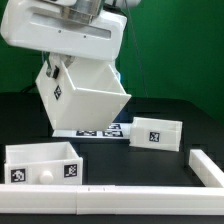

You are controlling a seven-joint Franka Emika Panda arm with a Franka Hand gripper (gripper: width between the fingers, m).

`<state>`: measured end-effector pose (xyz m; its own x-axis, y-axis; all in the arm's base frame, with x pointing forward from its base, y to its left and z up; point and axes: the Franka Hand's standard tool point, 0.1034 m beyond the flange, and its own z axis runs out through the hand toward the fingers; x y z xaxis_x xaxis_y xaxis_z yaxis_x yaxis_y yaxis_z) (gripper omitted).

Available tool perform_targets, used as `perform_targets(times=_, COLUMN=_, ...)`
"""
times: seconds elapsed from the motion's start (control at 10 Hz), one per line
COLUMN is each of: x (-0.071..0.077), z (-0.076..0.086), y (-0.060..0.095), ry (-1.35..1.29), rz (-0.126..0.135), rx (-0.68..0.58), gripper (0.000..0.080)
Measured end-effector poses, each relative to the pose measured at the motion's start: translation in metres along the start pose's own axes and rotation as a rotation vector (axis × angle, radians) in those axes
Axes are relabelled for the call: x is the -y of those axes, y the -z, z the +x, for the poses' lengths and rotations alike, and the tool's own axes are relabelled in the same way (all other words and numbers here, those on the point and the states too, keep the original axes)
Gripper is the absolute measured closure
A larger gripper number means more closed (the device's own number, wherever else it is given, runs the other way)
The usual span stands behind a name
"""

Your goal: Assemble drawer

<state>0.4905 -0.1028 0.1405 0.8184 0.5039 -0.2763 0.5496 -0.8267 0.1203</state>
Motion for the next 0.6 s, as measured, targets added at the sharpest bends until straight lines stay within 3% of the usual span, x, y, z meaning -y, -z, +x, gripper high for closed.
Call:
perform_targets(times=0.1, x=0.005, z=-0.006, y=-0.002, ry=-0.030, rz=0.021, rx=0.065, gripper=0.0768)
perform_targets(times=0.3, x=0.015, z=0.001, y=-0.002, ry=-0.016, rz=0.043, rx=0.171, gripper=0.0768)
perform_targets(times=0.4, x=0.029, z=-0.001, y=0.007, ry=-0.128, rz=0.055, rx=0.299, gripper=0.0768)
perform_targets(times=0.5, x=0.043, z=0.016, y=0.020, ry=-0.197, rz=0.077, rx=0.416, gripper=0.0768)
perform_targets(times=0.6, x=0.050, z=0.045, y=0.029, ry=-0.256, rz=0.100, rx=0.488, gripper=0.0768)
